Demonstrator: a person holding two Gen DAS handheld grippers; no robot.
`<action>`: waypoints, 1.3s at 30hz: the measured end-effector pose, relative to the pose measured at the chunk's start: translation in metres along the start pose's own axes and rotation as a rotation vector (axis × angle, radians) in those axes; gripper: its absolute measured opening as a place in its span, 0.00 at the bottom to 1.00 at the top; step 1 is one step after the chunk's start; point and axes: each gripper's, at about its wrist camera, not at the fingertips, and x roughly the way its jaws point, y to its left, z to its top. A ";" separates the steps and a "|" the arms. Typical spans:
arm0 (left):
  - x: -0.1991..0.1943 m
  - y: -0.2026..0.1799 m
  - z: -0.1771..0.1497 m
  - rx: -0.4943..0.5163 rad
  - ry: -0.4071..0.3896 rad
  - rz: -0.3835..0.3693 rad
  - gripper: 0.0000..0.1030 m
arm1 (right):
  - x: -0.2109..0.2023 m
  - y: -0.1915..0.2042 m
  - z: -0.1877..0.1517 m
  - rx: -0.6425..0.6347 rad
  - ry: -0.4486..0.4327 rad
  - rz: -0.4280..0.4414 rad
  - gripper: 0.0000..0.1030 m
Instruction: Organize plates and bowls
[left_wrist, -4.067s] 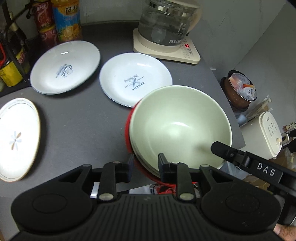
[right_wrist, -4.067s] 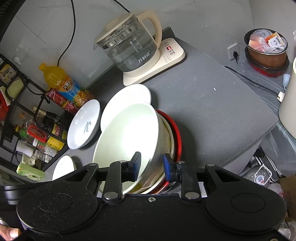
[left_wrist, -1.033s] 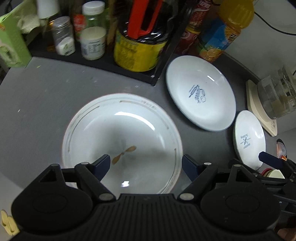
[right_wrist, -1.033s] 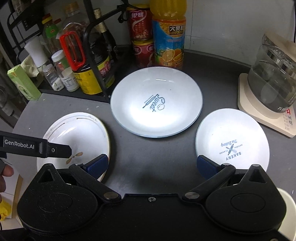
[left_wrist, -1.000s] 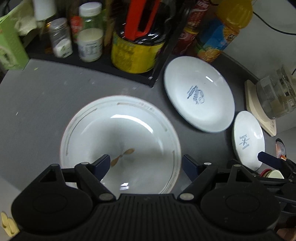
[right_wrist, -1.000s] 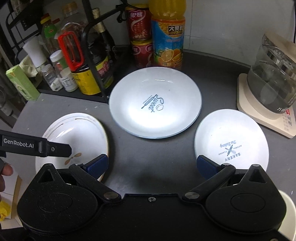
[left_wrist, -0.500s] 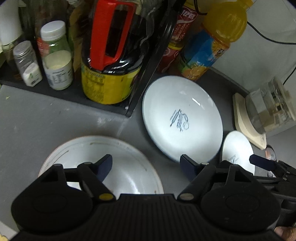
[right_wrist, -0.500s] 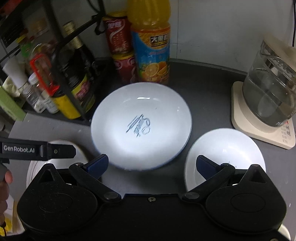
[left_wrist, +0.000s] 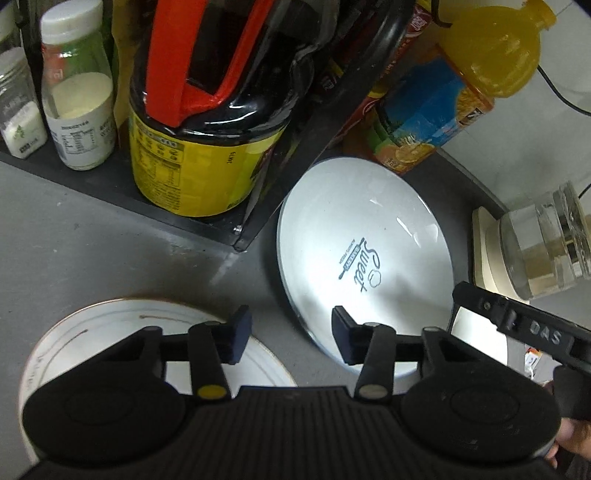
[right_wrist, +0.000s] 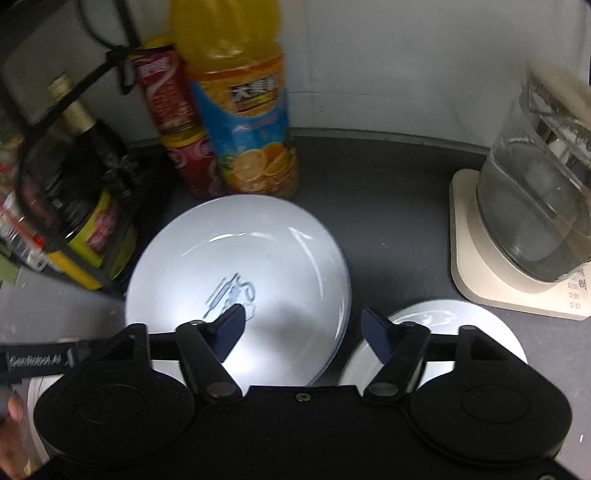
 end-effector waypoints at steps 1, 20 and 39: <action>0.002 0.000 0.001 -0.009 0.001 -0.005 0.43 | 0.004 -0.003 0.001 0.007 0.001 0.002 0.60; 0.038 0.006 0.002 -0.072 0.016 0.000 0.24 | 0.063 -0.021 0.008 0.112 0.067 -0.010 0.30; 0.022 0.012 0.002 -0.103 -0.033 -0.029 0.11 | 0.027 -0.029 -0.019 0.185 -0.010 0.133 0.08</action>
